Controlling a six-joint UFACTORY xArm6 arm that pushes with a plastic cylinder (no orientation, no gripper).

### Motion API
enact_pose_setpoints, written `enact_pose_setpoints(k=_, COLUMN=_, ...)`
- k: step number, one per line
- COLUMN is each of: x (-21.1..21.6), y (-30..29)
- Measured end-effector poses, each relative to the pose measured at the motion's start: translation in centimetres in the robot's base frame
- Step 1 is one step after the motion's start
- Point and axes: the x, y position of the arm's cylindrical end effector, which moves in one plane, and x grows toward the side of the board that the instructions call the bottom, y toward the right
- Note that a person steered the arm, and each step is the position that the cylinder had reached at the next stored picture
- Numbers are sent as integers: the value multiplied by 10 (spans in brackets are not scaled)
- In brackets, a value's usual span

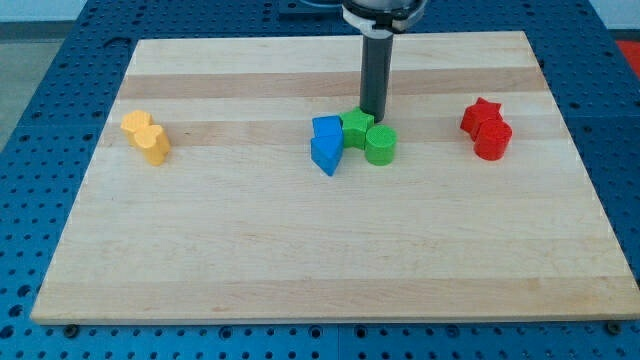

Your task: Slide the red star left a bit

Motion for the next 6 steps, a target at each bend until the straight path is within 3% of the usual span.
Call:
enact_pose_setpoints(k=1, x=-39, y=36)
enact_pose_setpoints(k=3, x=-24, y=165)
enact_pose_setpoints(k=5, x=19, y=164)
enact_pose_setpoints(k=6, x=29, y=126)
